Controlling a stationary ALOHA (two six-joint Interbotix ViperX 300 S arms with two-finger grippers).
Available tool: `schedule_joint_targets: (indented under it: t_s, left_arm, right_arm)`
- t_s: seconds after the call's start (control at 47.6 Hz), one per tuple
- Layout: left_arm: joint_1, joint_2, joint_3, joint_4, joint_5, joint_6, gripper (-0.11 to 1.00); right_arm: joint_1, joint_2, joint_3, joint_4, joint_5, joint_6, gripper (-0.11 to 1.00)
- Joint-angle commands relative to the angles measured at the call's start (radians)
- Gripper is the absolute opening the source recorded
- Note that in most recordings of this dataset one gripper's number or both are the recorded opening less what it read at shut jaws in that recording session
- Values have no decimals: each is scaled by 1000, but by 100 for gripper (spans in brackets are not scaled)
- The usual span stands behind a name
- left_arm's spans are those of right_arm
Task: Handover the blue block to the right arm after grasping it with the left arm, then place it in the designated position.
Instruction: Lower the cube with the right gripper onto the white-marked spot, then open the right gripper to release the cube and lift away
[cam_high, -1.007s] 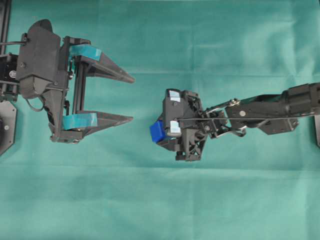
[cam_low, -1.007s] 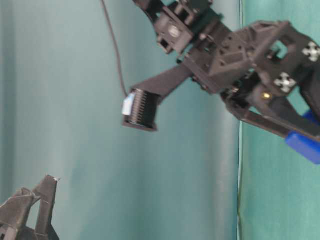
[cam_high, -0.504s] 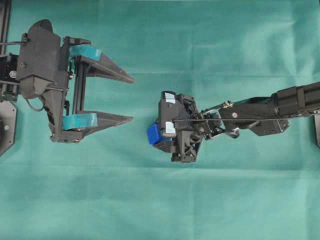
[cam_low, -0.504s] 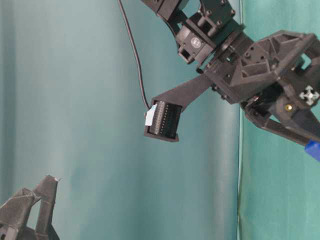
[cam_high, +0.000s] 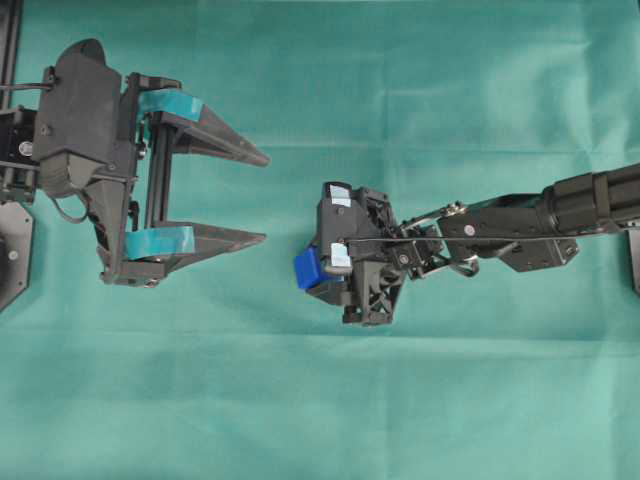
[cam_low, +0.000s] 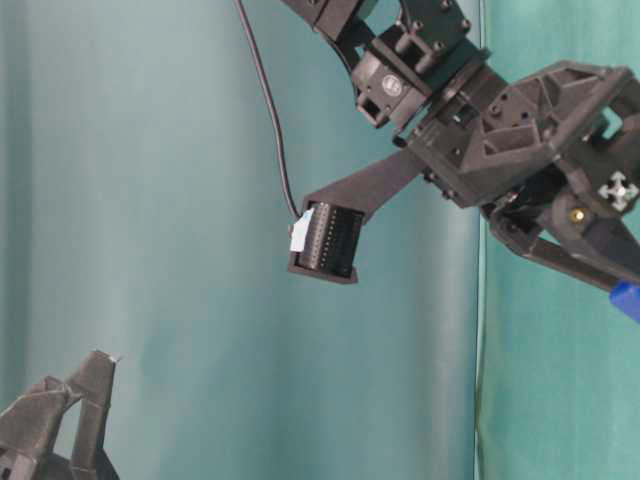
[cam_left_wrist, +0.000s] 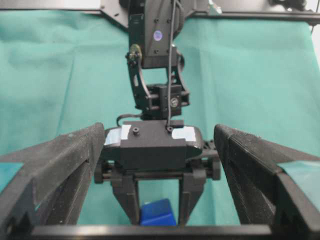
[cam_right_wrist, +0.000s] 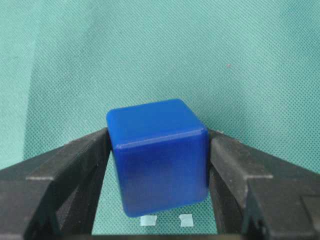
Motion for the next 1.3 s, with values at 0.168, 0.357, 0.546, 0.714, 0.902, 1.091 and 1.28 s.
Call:
schedule_joint_targets:
  t_s: [0.168,0.357,0.546,0.714,0.902,1.091,1.28]
  left_arm:
    - [0,-6,-28,0,-5,2,100]
    - [2,-6,-28,-2,-5,2,100]
    - [2,-5,-28,-2,-3,2,100]
    - [2,-5,-28,0,-5,2,100]
    - [2,-6,-28,0,-5,2,100]
    - [0,-6,-26,-2,-5,2,100]
    - [2,-6,-26,0,-5,3,100]
  right_arm:
    - [-3,-15,-17,3,-9,-2,61]
    - [3,-15,-17,2,-9,-2,61]
    - [5,-17,-17,3,-9,-2,61]
    - [5,-15,-20,3,-9,0,61]
    - [5,-15,-34,21,-2,0,82]
    - [5,-17,-38,25,11,0,91]
    - [5,-17,-38,25,12,0,91]
